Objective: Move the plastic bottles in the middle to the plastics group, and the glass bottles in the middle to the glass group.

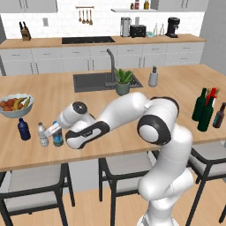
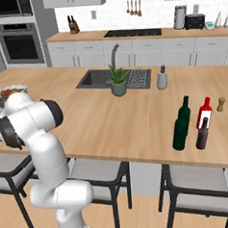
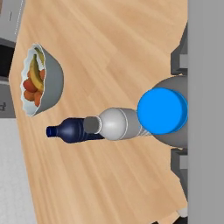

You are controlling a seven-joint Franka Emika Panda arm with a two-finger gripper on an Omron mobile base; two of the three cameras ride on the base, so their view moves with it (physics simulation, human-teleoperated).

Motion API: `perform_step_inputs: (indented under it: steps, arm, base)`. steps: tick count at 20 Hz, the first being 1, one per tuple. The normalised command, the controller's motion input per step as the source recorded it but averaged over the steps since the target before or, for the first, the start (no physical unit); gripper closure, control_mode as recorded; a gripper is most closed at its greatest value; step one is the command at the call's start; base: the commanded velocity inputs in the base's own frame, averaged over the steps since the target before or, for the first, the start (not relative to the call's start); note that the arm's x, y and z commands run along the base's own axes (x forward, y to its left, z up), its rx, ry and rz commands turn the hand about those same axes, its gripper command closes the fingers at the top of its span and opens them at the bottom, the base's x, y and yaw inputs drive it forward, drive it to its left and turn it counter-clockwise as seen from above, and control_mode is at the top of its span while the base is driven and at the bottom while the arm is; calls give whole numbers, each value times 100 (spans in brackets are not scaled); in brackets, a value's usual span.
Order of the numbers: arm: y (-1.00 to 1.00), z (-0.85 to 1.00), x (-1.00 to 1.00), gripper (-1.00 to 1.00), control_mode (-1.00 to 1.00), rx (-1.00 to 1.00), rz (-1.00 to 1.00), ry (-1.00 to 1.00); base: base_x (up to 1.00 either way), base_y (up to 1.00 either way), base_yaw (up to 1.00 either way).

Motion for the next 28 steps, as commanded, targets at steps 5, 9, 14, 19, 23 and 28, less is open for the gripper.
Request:
perform_step_inputs:
  steps: [5,9,14,19,23,28]
  arm:
    - [1,-28,0,100,-100,0,0,-5]
    - [11,-18,0,100,-100,0,0,-1]
    - [14,-21,0,100,-100,0,0,0]
    - [2,-24,0,100,-100,0,0,-1]
    - [0,-26,0,100,-100,0,0,-1]
    - [0,-8,0,100,-100,0,0,-1]
  base:
    - [0,0,0]
    - [0,0,0]
    - [0,0,0]
    - [0,0,0]
    - [0,0,0]
    - [0,0,0]
